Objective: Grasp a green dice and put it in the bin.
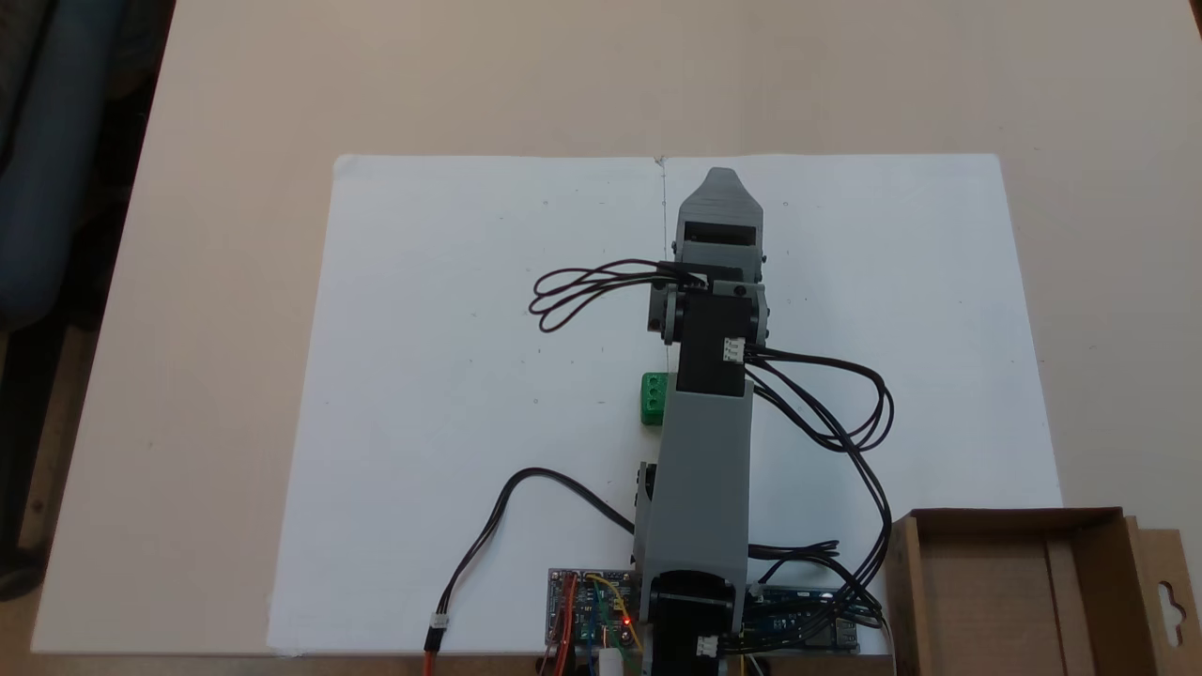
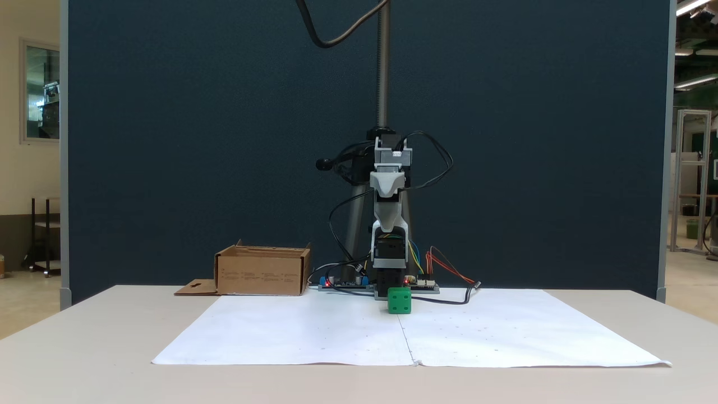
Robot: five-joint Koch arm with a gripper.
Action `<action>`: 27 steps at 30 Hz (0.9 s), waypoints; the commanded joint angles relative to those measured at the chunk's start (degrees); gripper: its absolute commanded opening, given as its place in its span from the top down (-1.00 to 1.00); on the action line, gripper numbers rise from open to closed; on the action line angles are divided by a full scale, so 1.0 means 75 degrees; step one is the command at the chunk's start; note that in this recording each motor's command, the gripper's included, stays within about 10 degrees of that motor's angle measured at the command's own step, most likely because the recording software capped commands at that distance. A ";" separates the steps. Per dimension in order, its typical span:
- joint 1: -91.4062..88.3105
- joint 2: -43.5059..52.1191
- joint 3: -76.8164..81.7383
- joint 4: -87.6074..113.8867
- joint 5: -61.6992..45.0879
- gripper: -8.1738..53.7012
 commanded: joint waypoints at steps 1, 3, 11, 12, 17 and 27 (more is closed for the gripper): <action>0.0000 0.0867 -0.0504 0.1204 -0.0152 -0.73; -0.0012 0.0879 -0.0586 0.2036 -0.0094 -0.75; -0.0422 0.0902 -0.0621 0.2930 0.0363 -0.82; -0.0422 0.0902 -0.0621 0.2930 0.0352 -0.82; -0.0750 0.0891 -0.0621 0.3000 0.0223 -0.82; -0.0809 0.0891 -0.0621 0.3715 0.0234 -0.82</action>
